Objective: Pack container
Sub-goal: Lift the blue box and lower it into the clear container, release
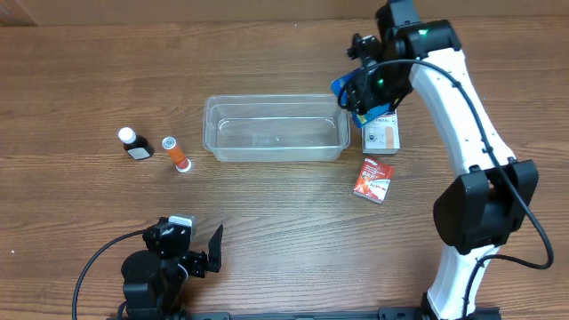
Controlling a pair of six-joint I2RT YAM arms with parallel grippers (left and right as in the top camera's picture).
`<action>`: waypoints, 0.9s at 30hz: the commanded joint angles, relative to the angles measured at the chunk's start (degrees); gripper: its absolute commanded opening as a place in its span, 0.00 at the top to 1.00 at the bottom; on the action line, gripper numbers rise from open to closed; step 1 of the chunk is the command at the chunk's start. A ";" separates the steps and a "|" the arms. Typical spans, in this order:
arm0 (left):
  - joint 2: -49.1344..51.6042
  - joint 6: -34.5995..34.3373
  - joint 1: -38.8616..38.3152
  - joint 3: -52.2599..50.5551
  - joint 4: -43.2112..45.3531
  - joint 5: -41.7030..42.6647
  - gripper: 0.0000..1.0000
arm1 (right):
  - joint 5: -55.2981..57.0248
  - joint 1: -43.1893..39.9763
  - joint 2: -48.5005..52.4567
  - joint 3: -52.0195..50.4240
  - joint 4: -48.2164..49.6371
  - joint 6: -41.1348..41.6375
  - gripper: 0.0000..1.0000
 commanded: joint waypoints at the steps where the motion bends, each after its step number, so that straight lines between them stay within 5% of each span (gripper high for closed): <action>1: -0.44 0.63 -0.39 -0.22 0.15 0.04 0.00 | -0.37 3.17 -2.82 1.79 0.50 2.89 0.33; 3: -0.44 0.66 -0.39 -0.22 0.15 0.04 0.00 | -0.52 5.22 -2.82 1.79 0.72 3.78 0.33; 18: -0.44 0.63 -0.39 -0.22 0.15 0.04 0.00 | -6.49 9.99 -2.10 0.26 4.98 -32.57 0.26; 27: -0.44 0.63 -0.39 -0.22 0.15 0.04 0.00 | -6.62 9.99 3.69 0.26 1.95 -37.09 0.25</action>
